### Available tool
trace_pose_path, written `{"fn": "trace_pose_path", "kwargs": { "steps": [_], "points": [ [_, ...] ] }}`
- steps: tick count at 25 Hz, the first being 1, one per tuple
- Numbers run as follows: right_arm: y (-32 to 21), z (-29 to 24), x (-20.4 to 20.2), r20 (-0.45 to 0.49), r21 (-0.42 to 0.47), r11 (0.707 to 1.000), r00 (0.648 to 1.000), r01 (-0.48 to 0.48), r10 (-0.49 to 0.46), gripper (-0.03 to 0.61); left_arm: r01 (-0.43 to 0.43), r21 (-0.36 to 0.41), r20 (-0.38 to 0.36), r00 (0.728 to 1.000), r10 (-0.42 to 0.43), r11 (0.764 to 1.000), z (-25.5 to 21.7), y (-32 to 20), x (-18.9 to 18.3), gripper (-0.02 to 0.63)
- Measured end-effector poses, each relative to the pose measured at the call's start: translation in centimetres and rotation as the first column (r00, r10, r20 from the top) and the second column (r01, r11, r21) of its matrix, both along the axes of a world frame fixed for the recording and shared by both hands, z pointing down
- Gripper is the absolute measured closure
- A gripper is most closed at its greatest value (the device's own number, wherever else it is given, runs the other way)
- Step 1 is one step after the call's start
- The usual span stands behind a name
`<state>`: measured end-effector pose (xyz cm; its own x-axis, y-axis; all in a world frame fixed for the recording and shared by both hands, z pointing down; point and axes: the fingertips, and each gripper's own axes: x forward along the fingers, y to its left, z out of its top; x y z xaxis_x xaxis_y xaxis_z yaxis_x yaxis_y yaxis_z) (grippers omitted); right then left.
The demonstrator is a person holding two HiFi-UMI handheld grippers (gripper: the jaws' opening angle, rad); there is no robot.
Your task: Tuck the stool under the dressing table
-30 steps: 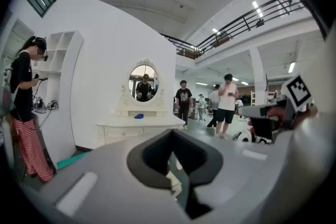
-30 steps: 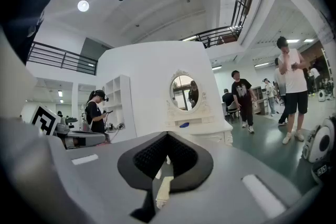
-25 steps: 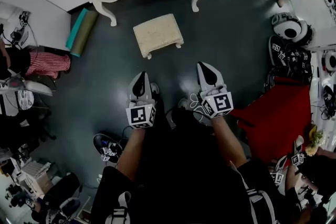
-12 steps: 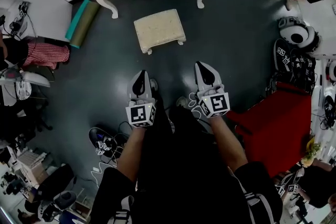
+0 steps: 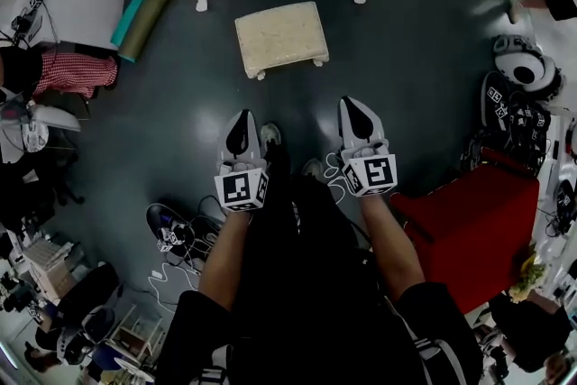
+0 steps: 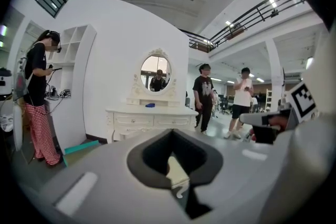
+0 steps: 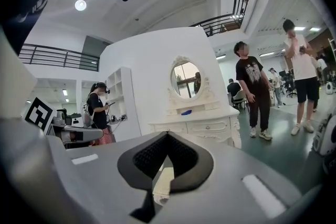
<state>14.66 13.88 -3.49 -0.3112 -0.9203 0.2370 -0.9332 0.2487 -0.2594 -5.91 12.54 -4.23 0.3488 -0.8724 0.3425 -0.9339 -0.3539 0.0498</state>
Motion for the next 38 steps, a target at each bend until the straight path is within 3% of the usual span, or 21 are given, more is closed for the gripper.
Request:
{"fn": "trace_pose_path", "kwargs": {
  "steps": [6, 15, 28, 38],
  "points": [
    [-1.8, 1.9, -1.7, -0.027, -0.019, 1.0, 0.999, -0.018, 0.018, 0.58, -0.047, -0.006, -0.003, 0.999, 0.047, 0.999, 1.9, -2.5, -1.1, 0.606],
    [-3.9, 10.3, -3.0, -0.019, -0.056, 0.998, 0.999, -0.034, 0.033, 0.58, -0.054, -0.035, -0.007, 0.999, 0.053, 0.998, 10.1, -5.0, -2.7, 0.606],
    [-5.7, 30.5, -3.5, -0.029, -0.045, 0.999, 0.999, -0.021, 0.019, 0.58, -0.004, -0.022, 0.013, 1.0, 0.005, 1.0, 30.7, -5.7, -5.9, 0.606],
    [-6.7, 41.4, -4.4, -0.026, 0.048, 0.999, 1.0, -0.004, 0.005, 0.58, -0.01, 0.066, 0.046, 0.999, 0.006, 0.998, 42.2, -6.3, -9.1, 0.606]
  ]
}}
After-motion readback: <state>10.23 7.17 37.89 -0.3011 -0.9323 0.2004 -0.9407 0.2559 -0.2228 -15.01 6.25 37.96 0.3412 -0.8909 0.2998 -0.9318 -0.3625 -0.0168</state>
